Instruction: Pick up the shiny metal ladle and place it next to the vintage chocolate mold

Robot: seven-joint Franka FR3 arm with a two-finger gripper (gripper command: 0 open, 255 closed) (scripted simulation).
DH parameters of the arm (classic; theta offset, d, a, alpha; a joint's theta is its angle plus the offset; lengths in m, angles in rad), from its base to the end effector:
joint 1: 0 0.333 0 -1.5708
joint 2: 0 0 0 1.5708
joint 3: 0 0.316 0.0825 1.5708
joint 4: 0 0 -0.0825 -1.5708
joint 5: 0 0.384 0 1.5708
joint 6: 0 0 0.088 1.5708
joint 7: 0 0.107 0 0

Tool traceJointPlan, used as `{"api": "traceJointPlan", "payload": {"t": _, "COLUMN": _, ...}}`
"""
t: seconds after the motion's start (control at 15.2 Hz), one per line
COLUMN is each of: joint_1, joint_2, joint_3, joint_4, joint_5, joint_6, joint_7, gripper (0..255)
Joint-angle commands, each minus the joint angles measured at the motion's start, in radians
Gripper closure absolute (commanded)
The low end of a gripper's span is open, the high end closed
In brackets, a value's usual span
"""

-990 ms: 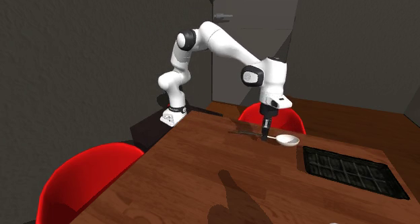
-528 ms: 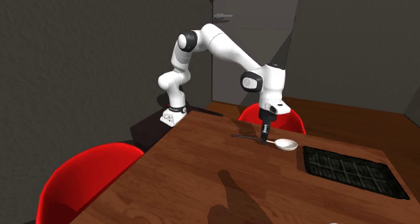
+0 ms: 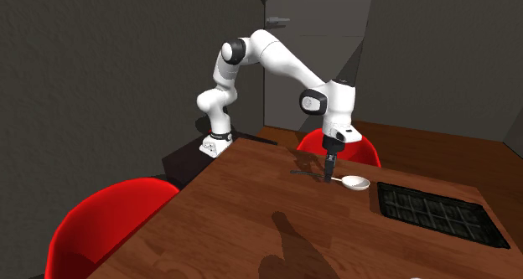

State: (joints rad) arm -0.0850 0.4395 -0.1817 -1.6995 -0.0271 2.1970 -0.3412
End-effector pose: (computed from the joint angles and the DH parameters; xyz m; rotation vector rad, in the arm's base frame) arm 0.6504 -0.1656 0.3493 3.0231 0.1651 0.0486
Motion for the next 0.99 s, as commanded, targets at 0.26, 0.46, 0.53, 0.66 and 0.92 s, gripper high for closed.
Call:
{"api": "traceJointPlan", "payload": {"t": 0.26, "joint_1": 0.006, "joint_2": -0.033, "joint_3": -0.001, "joint_4": 0.02, "joint_5": -0.005, "joint_6": -0.053, "joint_7": 0.003, "gripper": 0}}
{"api": "traceJointPlan", "payload": {"t": 0.46, "joint_1": 0.01, "joint_2": -0.058, "joint_3": -0.002, "joint_4": 0.044, "joint_5": -0.009, "joint_6": -0.102, "joint_7": 0.005, "gripper": 0}}
{"api": "traceJointPlan", "payload": {"t": 0.53, "joint_1": 0.01, "joint_2": -0.059, "joint_3": -0.002, "joint_4": 0.044, "joint_5": -0.009, "joint_6": -0.102, "joint_7": 0.005, "gripper": 0}}
{"api": "traceJointPlan", "payload": {"t": 0.66, "joint_1": 0.01, "joint_2": -0.058, "joint_3": -0.002, "joint_4": 0.044, "joint_5": -0.009, "joint_6": -0.102, "joint_7": 0.005, "gripper": 0}}
{"api": "traceJointPlan", "payload": {"t": 0.92, "joint_1": 0.01, "joint_2": -0.058, "joint_3": -0.002, "joint_4": 0.044, "joint_5": -0.009, "joint_6": -0.102, "joint_7": 0.005, "gripper": 0}}
